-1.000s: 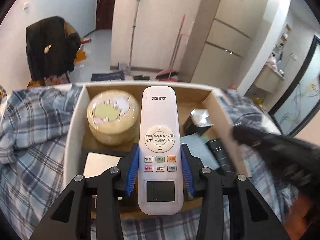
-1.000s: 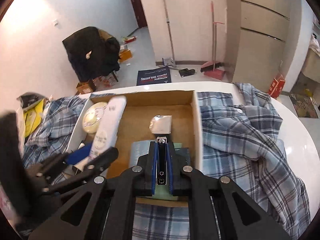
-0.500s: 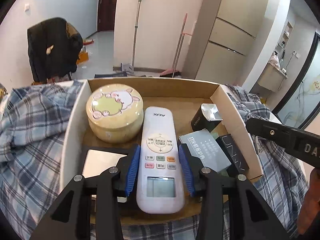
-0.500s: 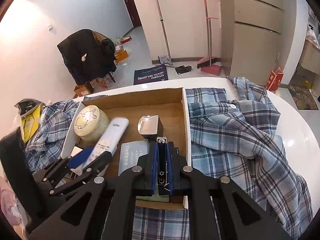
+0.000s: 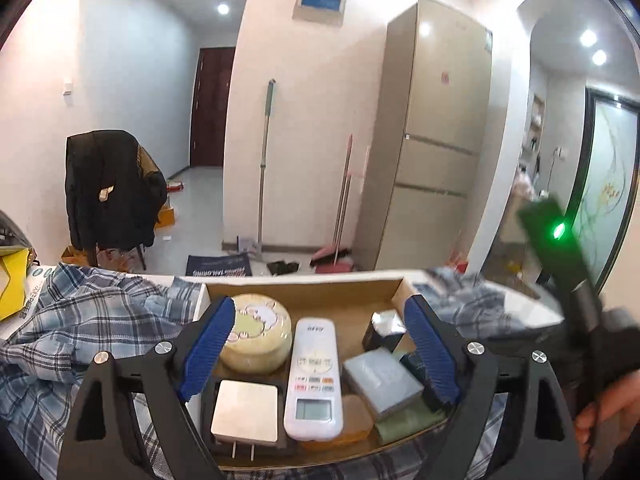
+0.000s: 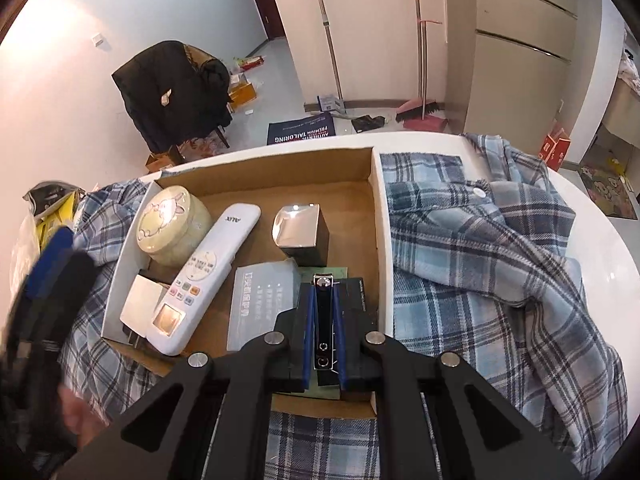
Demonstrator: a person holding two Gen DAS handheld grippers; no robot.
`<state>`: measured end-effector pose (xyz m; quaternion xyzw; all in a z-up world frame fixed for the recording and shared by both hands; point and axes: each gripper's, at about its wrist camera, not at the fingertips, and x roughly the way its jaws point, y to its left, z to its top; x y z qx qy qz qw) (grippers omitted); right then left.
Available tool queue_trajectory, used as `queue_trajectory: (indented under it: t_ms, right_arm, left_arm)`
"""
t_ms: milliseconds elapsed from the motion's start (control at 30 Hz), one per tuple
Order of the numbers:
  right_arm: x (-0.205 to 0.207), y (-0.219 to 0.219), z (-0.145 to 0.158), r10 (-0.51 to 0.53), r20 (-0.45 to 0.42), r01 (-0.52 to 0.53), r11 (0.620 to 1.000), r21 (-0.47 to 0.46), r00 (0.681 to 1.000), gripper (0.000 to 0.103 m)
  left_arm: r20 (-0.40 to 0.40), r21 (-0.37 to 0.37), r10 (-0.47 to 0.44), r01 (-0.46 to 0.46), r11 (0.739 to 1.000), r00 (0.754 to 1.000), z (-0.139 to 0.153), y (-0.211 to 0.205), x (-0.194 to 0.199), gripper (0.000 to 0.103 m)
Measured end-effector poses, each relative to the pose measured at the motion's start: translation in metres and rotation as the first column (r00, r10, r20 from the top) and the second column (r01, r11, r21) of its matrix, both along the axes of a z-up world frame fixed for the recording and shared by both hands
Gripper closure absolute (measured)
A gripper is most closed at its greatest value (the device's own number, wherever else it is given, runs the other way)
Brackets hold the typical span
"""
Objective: Organize rigid objects
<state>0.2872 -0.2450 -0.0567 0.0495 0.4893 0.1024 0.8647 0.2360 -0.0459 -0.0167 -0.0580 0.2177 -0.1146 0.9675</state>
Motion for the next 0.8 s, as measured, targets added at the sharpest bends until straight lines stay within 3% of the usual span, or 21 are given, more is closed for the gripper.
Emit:
queue_trajectory:
  t_ms: [167, 433, 667, 800]
  right_arm:
    - [0.0, 0.001, -0.003, 0.007, -0.011, -0.007, 1.0, 0.003, 1.0, 0.094]
    - [0.002, 0.006, -0.013, 0.041, -0.049, -0.038, 0.997, 0.061, 0.998, 0.094]
    - [0.001, 0.006, -0.013, 0.04, -0.037, -0.038, 0.998, 0.052, 0.999, 0.094]
    - [0.0, 0.002, -0.006, 0.018, -0.026, -0.017, 0.998, 0.058, 0.999, 0.093]
  left_arm:
    - [0.057, -0.067, 0.021, -0.017, 0.998, 0.998, 0.005, 0.012, -0.003, 0.014]
    - [0.069, -0.01, 0.03, -0.029, 1.0, 0.997, 0.003, 0.007, -0.005, 0.013]
    - [0.076, 0.059, 0.043, -0.048, 0.997, 0.996, 0.001, -0.005, -0.01, 0.013]
    - [0.108, 0.035, 0.032, -0.036, 0.999, 0.994, 0.01, -0.003, -0.018, 0.013]
